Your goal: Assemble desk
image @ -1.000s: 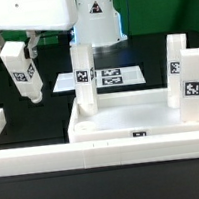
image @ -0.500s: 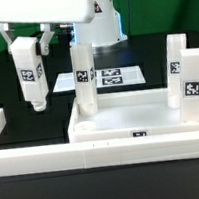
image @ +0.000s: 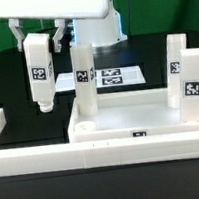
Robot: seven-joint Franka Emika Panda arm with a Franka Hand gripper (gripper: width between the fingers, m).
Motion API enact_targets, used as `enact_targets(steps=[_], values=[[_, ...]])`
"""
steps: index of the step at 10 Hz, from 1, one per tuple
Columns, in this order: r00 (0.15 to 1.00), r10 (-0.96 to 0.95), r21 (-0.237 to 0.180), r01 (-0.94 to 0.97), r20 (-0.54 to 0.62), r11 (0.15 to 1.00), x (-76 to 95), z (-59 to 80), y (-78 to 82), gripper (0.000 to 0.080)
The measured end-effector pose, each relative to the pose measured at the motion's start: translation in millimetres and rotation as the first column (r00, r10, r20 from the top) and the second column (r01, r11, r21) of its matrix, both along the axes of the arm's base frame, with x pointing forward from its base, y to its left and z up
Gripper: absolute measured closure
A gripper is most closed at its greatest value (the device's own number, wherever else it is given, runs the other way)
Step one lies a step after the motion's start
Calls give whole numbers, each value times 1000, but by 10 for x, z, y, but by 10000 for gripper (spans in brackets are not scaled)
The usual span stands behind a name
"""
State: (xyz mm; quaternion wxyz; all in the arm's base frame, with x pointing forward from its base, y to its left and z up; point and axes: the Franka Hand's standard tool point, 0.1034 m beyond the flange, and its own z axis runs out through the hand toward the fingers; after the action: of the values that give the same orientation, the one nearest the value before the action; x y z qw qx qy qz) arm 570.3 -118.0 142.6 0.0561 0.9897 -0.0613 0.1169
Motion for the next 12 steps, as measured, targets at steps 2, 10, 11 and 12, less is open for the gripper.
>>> enact_targets(steps=[2,10,11,12], values=[[998,64,10,-64,-25,998,26,-1,46,509],[999,53,76,-52,-10,996,154,40,354,509],[998,54,76,-54,-11,996,156,39,366,509],[998,67,79,-66,-5,995,232,72,444,509]])
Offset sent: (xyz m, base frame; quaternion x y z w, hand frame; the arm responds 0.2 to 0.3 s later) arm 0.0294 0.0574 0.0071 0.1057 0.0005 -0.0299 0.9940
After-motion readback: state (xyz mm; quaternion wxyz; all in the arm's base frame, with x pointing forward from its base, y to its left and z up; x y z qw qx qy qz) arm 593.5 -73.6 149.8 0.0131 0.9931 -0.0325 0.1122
